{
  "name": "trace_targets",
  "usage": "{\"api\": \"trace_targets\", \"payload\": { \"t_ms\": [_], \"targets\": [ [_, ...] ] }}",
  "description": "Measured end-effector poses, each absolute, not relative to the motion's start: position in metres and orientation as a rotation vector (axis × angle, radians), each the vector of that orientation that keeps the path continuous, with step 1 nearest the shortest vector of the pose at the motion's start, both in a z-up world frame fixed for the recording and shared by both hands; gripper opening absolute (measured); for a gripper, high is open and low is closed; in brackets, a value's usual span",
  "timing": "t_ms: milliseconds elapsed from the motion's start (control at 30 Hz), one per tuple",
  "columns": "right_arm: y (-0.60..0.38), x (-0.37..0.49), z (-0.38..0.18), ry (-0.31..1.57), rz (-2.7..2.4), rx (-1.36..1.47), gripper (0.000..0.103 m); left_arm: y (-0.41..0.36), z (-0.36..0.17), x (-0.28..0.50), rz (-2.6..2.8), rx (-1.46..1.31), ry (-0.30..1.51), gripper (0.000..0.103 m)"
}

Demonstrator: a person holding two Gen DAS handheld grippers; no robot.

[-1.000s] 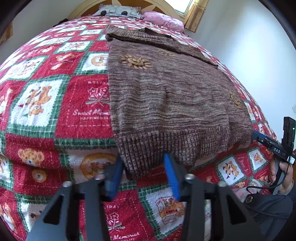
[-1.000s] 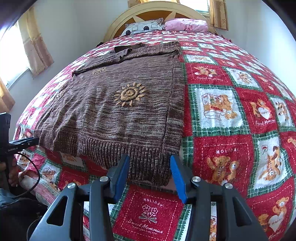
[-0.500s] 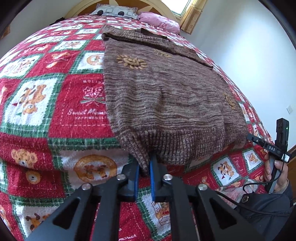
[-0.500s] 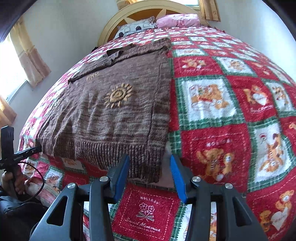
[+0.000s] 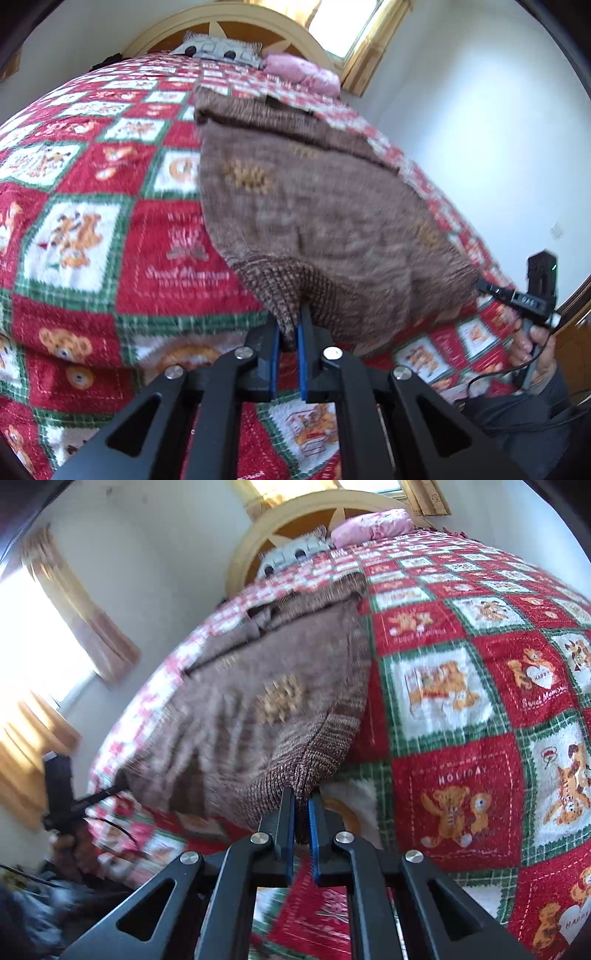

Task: Fold small clothes
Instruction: 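Lift the hem with both grippers and fold it over toward the collar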

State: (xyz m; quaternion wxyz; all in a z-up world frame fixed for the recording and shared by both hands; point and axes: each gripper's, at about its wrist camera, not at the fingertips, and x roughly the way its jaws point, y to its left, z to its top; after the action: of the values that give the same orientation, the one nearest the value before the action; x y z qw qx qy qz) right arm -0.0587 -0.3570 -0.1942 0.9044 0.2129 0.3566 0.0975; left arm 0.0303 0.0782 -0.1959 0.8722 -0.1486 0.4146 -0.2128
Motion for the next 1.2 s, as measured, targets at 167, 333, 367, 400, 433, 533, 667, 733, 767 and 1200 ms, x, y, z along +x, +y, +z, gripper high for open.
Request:
{"api": "trace_targets", "payload": {
  "t_ms": [167, 333, 367, 400, 433, 533, 667, 733, 767, 1200],
  "targets": [
    [-0.361, -0.057, -0.174, 0.674, 0.252, 0.524, 0.006, 0.087, -0.176, 0.037, -0.479, -0.363, 0.827, 0.008],
    [-0.353, -0.049, -0.148, 0.621, 0.279, 0.500, 0.005, 0.081, -0.154, 0.046, -0.513, -0.348, 0.771, 0.007],
    [-0.353, -0.047, -0.143, 0.607, 0.281, 0.502, 0.005, 0.081, -0.148, 0.051, -0.520, -0.352, 0.758, 0.007],
    [-0.355, -0.044, -0.138, 0.590, 0.284, 0.510, 0.005, 0.083, -0.145, 0.055, -0.525, -0.357, 0.749, 0.007],
    [-0.357, -0.041, -0.133, 0.576, 0.284, 0.516, 0.005, 0.084, -0.142, 0.058, -0.526, -0.364, 0.740, 0.007],
    [-0.363, -0.029, -0.119, 0.542, 0.279, 0.525, 0.005, 0.093, -0.134, 0.071, -0.532, -0.401, 0.721, 0.007],
    [-0.370, -0.008, -0.102, 0.510, 0.279, 0.543, 0.005, 0.104, -0.124, 0.092, -0.514, -0.429, 0.704, 0.007],
    [-0.376, 0.003, -0.096, 0.502, 0.276, 0.557, 0.005, 0.108, -0.119, 0.105, -0.506, -0.427, 0.693, 0.007],
    [-0.378, 0.009, -0.093, 0.500, 0.275, 0.566, 0.005, 0.109, -0.118, 0.110, -0.503, -0.424, 0.689, 0.007],
    [-0.389, 0.106, -0.064, 0.499, 0.235, 0.566, 0.005, 0.116, -0.103, 0.198, -0.460, -0.425, 0.662, 0.007]
  ]
}}
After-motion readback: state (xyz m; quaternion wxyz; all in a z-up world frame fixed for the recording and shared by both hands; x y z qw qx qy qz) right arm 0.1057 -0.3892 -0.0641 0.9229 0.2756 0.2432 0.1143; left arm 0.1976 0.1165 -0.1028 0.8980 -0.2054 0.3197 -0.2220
